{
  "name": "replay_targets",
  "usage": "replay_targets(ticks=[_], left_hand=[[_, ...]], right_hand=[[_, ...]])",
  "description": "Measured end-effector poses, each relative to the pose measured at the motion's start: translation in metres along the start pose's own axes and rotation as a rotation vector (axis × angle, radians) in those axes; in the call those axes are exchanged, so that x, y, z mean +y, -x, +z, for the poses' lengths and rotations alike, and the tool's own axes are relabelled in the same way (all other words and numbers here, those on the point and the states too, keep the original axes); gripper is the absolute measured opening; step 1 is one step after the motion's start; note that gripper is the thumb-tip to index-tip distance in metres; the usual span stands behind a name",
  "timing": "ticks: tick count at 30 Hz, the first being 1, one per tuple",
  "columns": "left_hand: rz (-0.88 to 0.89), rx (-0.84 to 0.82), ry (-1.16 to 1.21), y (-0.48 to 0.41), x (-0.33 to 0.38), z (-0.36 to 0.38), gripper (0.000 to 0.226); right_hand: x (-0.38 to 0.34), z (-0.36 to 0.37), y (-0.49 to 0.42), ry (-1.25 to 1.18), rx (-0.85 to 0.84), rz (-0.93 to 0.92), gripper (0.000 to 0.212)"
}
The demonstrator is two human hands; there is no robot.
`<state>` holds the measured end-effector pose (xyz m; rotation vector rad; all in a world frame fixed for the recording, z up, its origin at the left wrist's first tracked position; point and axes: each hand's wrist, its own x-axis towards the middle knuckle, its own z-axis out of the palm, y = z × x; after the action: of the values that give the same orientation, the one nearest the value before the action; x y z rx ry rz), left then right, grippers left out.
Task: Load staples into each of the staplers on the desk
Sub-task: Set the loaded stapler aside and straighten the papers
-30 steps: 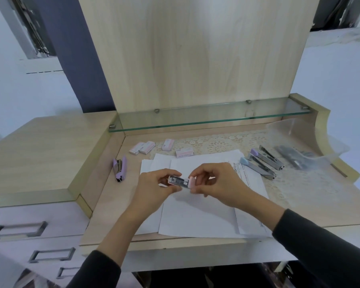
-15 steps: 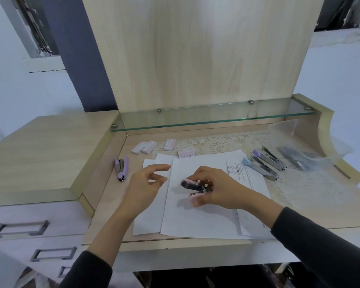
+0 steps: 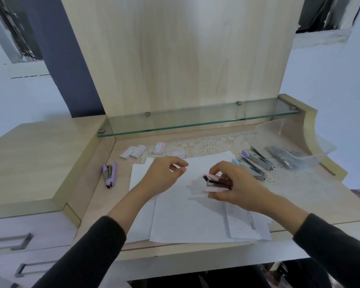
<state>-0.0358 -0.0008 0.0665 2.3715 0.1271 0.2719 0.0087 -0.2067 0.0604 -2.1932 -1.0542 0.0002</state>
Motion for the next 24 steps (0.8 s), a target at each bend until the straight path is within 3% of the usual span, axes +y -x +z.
replay_targets(ticks=[6,12,16,24], left_hand=[[0.044,-0.155,-0.149,-0.029,0.021,0.031,0.021],[0.068,-0.241,-0.384,-0.052,0.031,0.071,0.064],[0.058,-0.243,-0.398,-0.060,0.032,0.083,0.074],[0.043,-0.115,-0.053,-0.061,0.028,0.079,0.027]], right_hand=[[0.027,-0.027,0.017,-0.028,-0.027,0.207,0.030],[0.047,-0.045,0.030,-0.089,-0.007,0.370,0.035],[0.055,-0.050,0.037,-0.264,0.002,0.452,0.032],[0.059,-0.059,0.040,-0.556,-0.015,0.473,0.036]])
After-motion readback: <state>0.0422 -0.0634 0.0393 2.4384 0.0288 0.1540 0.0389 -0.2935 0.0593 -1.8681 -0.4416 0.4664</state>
